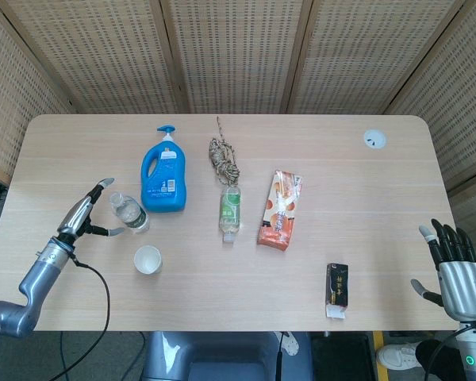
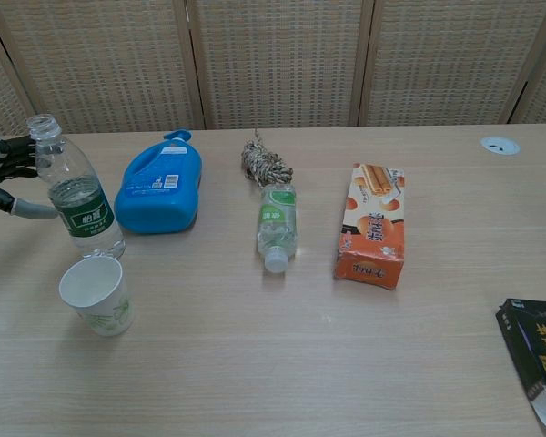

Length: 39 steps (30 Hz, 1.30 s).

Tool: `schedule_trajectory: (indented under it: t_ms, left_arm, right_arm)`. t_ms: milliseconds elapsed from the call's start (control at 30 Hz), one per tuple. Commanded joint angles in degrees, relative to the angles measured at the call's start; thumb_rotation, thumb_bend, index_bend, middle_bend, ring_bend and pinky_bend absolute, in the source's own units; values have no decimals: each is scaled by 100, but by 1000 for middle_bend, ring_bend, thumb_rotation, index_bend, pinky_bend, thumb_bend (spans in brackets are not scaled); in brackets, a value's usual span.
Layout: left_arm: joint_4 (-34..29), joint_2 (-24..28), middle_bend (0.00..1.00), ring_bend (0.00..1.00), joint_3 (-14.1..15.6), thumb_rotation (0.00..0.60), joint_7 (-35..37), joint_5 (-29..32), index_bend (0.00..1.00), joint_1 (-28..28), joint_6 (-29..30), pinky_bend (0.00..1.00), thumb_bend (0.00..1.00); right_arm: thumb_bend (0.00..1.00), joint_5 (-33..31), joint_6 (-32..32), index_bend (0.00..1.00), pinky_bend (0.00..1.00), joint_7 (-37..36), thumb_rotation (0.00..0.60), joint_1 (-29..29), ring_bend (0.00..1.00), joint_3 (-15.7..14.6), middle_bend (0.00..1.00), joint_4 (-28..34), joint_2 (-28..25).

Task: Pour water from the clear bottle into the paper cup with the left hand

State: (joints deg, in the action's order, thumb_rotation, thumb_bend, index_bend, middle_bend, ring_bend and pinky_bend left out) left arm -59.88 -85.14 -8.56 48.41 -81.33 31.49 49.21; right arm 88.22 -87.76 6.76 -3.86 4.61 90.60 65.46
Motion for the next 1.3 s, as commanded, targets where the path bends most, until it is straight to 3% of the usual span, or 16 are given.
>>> schedule_trajectory:
  t_ms: [33,567,733,867,933,1067,1300]
  left_arm:
    - [159,-161,0,0,19,600,191,-19,0,57,6,0,95]
    - [1216,-1174,0,0,-47,600,1227,-82,0,293,316,2,94]
    - [1508,-1501,0,0,-48,600,1473,-96,0,348,436,36,93]
    - [1703,-1692,34,25,-42,600,1596,-86,5,354,502,123,104]
    - [1794,-1794,114,92,-79,600,1712,-41,74,344,555,194,128]
    - [1967,-1931,289,236,-124,600,1871,35,318,333,586,329,200]
    - [2058,-1998,439,366,-144,600,2000,81,593,335,582,431,310]
  right_arm:
    - [0,-41,40,71,0,26,600,-19,0,10,0,-15,17]
    - [0,-166,180,70,0,76,600,-81,0,22,0,-68,66]
    - [0,-176,188,70,0,48,600,-87,0,19,0,-67,59]
    - [0,-183,188,71,0,24,600,-87,0,19,0,-65,50]
    - [0,-189,187,71,0,7,600,-87,0,20,0,-65,44]
    - [0,-190,187,70,0,-37,600,-87,0,16,0,-70,30]
    - [0,-182,190,70,0,-40,600,-91,0,6,0,-67,26]
